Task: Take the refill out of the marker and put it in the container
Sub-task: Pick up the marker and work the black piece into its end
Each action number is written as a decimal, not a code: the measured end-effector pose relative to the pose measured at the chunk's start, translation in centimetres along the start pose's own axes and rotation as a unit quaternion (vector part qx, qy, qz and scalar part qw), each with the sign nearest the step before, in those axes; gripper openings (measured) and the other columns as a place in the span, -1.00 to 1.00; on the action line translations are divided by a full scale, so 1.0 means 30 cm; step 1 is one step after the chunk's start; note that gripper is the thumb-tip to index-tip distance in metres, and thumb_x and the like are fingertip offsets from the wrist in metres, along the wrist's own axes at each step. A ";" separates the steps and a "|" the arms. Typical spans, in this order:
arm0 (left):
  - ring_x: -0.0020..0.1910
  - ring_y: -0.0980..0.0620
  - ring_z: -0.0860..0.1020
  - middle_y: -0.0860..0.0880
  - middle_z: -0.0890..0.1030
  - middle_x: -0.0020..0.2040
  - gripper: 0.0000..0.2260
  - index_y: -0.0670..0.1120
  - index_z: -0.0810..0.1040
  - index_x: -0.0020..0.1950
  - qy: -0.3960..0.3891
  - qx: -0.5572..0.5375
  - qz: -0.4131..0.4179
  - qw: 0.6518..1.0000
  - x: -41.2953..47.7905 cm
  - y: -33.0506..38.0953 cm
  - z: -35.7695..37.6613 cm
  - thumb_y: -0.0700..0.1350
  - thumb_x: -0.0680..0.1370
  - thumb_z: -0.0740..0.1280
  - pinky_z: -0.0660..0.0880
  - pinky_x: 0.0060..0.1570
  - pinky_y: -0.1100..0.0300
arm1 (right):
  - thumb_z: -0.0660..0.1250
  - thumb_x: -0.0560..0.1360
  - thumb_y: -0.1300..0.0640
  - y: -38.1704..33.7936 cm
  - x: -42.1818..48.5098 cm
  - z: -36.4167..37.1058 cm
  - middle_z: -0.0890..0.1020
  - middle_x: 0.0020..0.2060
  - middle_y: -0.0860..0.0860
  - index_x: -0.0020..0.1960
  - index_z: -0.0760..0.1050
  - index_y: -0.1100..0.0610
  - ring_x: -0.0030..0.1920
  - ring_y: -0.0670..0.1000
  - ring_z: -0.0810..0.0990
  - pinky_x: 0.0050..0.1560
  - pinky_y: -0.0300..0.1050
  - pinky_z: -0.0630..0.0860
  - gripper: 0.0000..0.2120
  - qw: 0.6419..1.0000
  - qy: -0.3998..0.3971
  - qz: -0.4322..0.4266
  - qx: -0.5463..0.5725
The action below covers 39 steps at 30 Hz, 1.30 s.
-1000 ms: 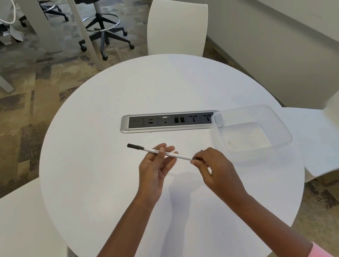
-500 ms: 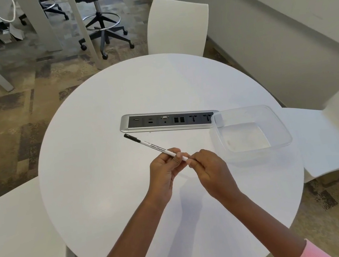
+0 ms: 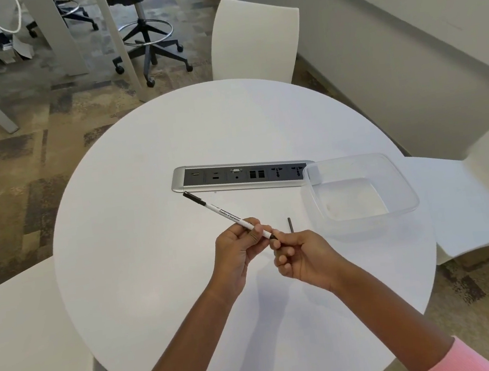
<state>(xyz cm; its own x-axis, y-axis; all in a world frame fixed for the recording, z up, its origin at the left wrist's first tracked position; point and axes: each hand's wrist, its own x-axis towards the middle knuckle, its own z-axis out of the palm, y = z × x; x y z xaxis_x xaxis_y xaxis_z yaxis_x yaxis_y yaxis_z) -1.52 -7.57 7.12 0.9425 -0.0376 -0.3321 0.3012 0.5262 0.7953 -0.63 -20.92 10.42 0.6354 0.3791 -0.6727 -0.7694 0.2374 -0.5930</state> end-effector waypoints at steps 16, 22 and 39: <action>-0.32 0.11 0.64 0.00 0.68 -0.35 -0.90 -0.16 0.58 -0.16 0.028 -0.009 -0.035 0.999 -0.021 -0.005 0.014 -0.26 0.51 0.29 0.59 -0.25 0.32 | 0.34 0.43 0.25 0.083 0.009 -0.033 0.53 -0.43 0.16 -0.24 0.54 0.29 -0.38 0.16 0.50 -0.18 -0.10 0.52 -0.88 0.539 0.203 -0.487 -0.657; -0.32 0.11 0.64 -0.01 0.68 -0.37 -0.89 -0.20 0.57 -0.17 0.028 -0.003 -0.014 0.999 -0.011 0.001 0.015 -0.27 0.52 0.27 0.58 -0.24 0.34 | 0.21 0.54 0.18 0.070 0.005 -0.020 0.50 -0.41 0.13 -0.30 0.47 0.22 -0.32 0.06 0.40 -0.27 -0.14 0.30 -0.73 0.711 0.164 -0.401 -0.554; -0.31 0.08 0.65 -0.02 0.68 -0.36 -0.89 -0.19 0.58 -0.20 0.070 0.002 -0.014 0.997 -0.012 0.012 -0.001 -0.24 0.50 0.30 0.59 -0.27 0.32 | 0.11 0.59 0.07 0.030 -0.007 -0.003 0.45 -0.52 -0.01 -0.39 0.49 0.12 -0.44 -0.07 0.45 -0.41 -0.27 0.38 -0.58 0.963 0.095 -0.143 -0.209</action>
<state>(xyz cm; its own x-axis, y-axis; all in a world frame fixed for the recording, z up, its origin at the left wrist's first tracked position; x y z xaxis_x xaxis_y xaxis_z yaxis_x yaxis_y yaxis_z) -1.76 -7.35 7.53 0.9045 0.0665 -0.4212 0.3278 0.5233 0.7866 -1.45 -20.86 10.00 0.8486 0.1715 -0.5006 -0.4930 -0.0870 -0.8656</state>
